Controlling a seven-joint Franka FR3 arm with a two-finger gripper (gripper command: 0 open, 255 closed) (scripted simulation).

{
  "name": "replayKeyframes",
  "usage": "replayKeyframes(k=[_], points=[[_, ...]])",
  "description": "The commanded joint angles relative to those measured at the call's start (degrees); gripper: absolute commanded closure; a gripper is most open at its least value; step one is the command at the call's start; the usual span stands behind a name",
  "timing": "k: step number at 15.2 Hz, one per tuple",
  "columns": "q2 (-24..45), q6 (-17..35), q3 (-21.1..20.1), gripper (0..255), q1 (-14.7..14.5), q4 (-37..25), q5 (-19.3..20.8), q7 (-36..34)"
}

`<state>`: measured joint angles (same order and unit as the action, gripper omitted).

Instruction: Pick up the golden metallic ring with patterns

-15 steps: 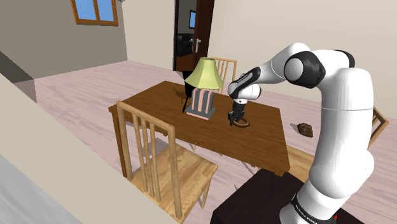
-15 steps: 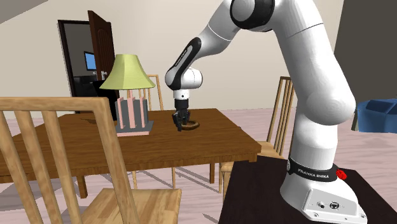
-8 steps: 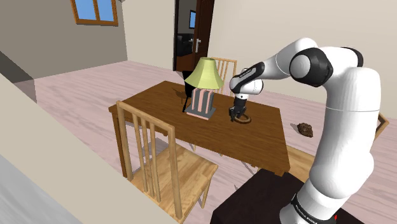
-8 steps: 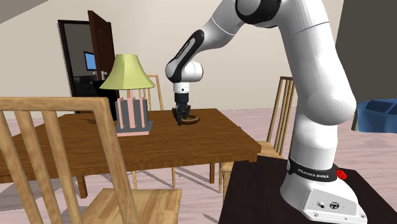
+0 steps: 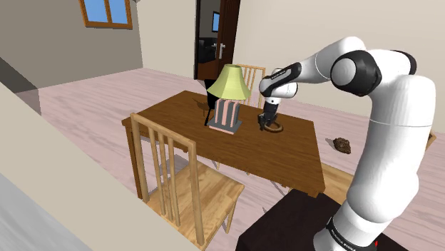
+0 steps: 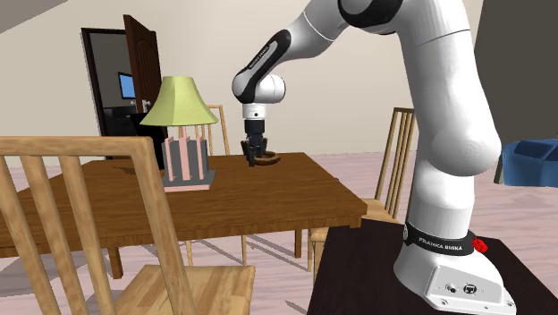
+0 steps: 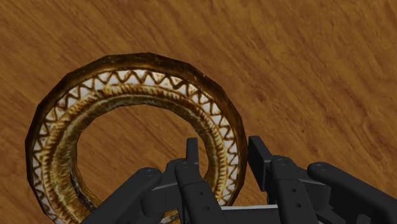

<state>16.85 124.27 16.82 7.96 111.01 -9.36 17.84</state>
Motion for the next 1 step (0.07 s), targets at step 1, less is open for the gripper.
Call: replayKeyframes(k=[1], points=[[-0.3,-0.3,0.0,255,-0.1,0.0,0.1,-0.1]])
